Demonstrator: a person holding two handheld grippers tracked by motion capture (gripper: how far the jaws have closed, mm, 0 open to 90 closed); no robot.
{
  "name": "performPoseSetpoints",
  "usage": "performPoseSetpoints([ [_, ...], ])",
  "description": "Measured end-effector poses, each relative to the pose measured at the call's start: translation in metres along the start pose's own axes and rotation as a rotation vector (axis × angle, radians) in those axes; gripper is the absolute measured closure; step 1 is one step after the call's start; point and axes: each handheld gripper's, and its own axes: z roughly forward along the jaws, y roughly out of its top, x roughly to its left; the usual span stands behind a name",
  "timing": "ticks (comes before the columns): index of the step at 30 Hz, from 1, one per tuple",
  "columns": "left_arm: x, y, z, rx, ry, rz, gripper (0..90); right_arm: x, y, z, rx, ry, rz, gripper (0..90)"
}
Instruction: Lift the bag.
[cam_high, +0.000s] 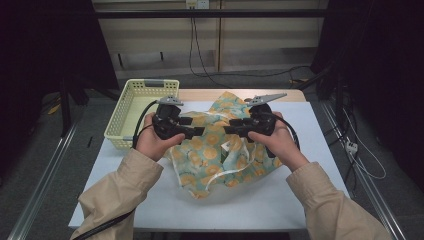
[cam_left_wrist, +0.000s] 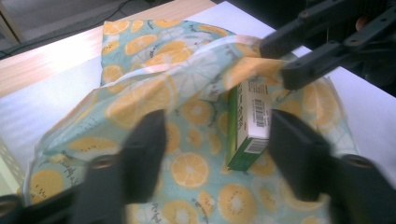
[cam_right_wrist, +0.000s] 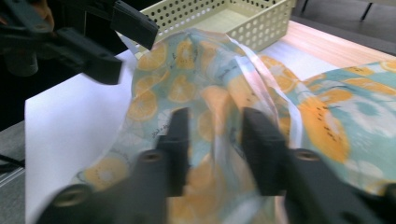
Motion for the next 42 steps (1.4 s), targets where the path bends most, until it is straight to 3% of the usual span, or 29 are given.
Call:
performPoseSetpoints([
  [2,0.000,-0.003,-0.001,-0.007,0.005,0.022,24.2,-0.002,-0.003,-0.005,-0.001,-0.006,-0.004,44.1],
  [5,0.001,-0.011,-0.005,-0.033,-0.010,0.007,18.8,-0.003,-0.009,-0.012,-0.003,-0.015,-0.016,33.6],
  [9,0.001,-0.024,-0.009,-0.026,-0.013,0.015,14.4,-0.006,-0.019,-0.023,-0.001,-0.017,-0.023,26.3],
  [16,-0.003,-0.049,-0.013,-0.024,-0.025,0.053,9.3,-0.011,-0.046,-0.039,0.024,-0.052,-0.029,24.1],
  [21,0.000,-0.068,-0.014,-0.036,-0.029,0.031,8.4,-0.012,-0.064,-0.046,0.018,-0.059,-0.022,22.1],
  [27,0.001,-0.092,-0.014,-0.039,-0.043,0.015,7.3,-0.015,-0.092,-0.052,0.038,-0.116,-0.027,20.3],
  [34,0.002,-0.120,-0.009,-0.011,-0.034,0.007,7.3,-0.014,-0.117,-0.054,0.037,-0.136,-0.020,19.6],
  [42,0.010,-0.140,-0.020,-0.019,-0.029,-0.001,7.3,-0.013,-0.142,-0.060,0.043,-0.165,-0.007,18.7],
])
